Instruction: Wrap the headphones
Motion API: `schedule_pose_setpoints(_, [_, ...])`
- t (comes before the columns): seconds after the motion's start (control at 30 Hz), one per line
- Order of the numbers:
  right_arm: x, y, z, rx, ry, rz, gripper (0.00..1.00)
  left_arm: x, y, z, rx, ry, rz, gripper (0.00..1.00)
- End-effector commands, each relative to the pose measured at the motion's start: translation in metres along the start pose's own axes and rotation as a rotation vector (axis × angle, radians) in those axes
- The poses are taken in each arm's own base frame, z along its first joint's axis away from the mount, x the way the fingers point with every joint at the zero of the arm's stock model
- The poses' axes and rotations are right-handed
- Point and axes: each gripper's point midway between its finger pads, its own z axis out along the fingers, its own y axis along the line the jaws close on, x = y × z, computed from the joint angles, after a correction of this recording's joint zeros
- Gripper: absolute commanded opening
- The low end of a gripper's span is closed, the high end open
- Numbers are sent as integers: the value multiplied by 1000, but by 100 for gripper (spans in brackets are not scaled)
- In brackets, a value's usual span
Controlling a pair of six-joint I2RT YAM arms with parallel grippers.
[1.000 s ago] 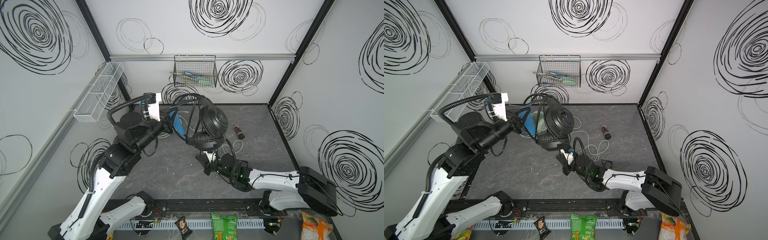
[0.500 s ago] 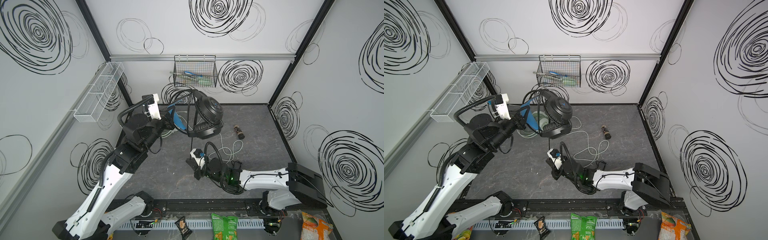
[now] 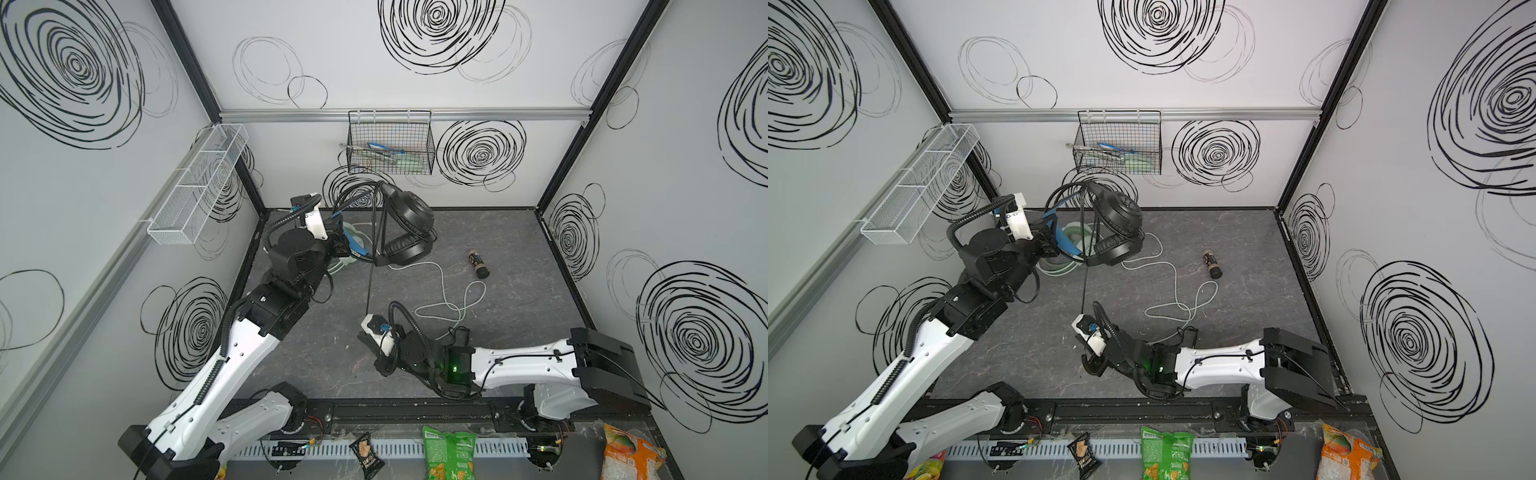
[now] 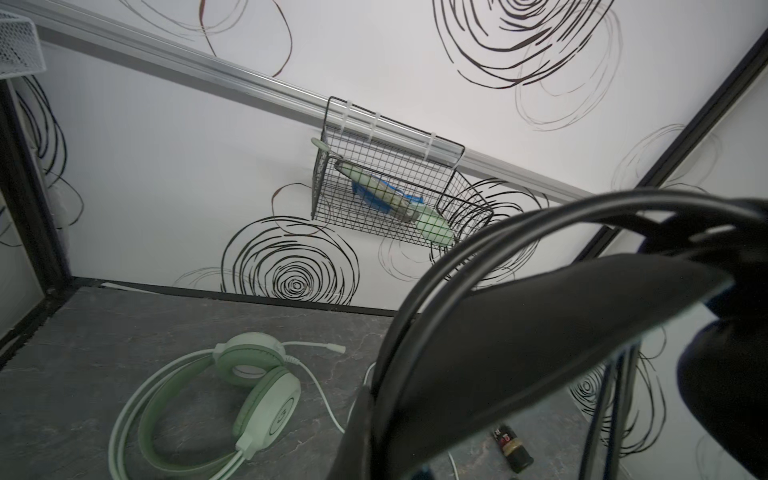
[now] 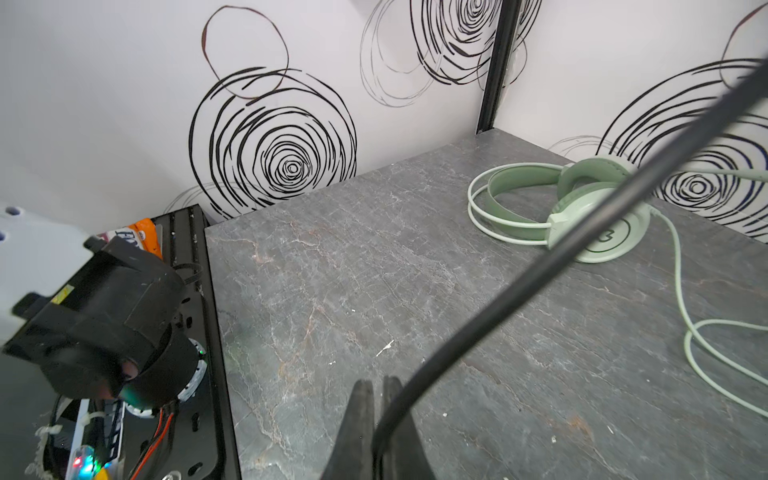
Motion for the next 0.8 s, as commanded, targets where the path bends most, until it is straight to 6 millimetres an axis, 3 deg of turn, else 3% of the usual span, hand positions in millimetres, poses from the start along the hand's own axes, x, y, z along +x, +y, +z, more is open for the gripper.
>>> schedule_pose_setpoints(0.0, [-21,3,-11,33,-22,-49,1,-49,13,-11,-83,-215,3,0])
schedule_pose_setpoints(0.3, [-68,-6,-44,60,-130,-108,2,-31,31,-11,-225,-207,186,0])
schedule_pose_setpoints(0.77, [-121,-49,-80,284,-200,-268,3,-2,7,-25,-291,-170,482,0])
